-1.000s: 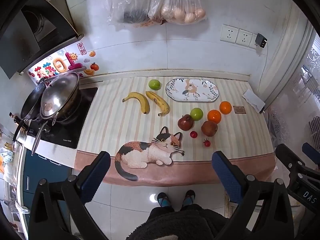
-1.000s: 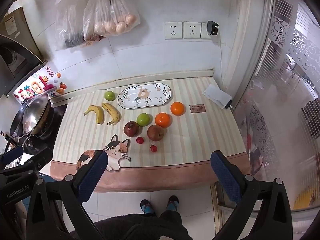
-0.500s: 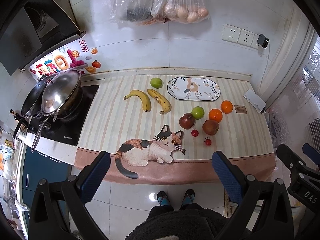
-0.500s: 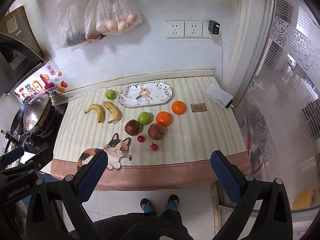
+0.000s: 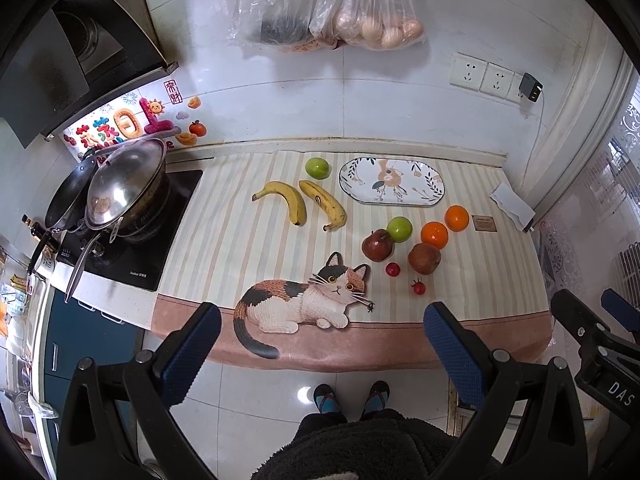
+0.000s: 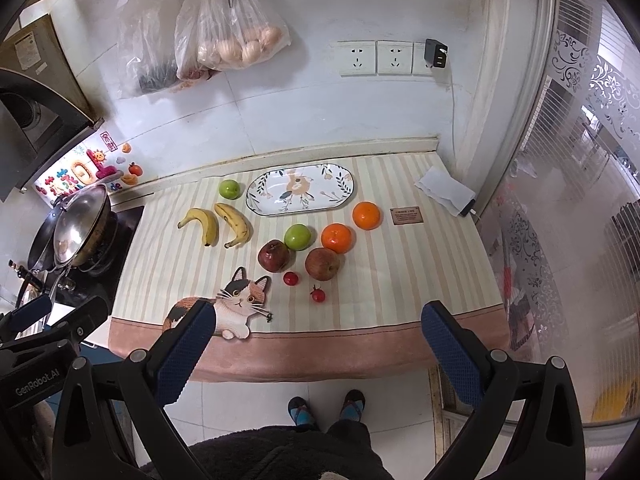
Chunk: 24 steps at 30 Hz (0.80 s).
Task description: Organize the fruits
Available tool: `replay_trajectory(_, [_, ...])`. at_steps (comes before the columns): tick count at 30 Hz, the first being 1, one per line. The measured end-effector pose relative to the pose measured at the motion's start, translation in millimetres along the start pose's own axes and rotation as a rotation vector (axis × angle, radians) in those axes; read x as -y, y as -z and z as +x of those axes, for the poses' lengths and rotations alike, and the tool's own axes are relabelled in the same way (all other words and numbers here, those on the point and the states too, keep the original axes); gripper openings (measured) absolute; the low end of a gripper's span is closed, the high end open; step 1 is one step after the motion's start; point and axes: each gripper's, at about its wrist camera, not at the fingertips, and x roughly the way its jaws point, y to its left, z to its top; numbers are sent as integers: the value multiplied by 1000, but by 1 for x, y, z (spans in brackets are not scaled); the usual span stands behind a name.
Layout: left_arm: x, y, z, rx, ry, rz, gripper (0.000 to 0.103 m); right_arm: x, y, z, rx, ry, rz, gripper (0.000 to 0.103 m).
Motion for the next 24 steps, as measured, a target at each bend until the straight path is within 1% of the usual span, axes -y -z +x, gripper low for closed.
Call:
replay_trajectory(14, [-3, -3, 0, 1, -3, -1, 103, -1, -2, 2, -4, -7, 3, 103])
replay_trajectory(24, [-3, -5, -1, -2, -3, -5, 103, -4, -11, 8, 0, -14, -2, 103])
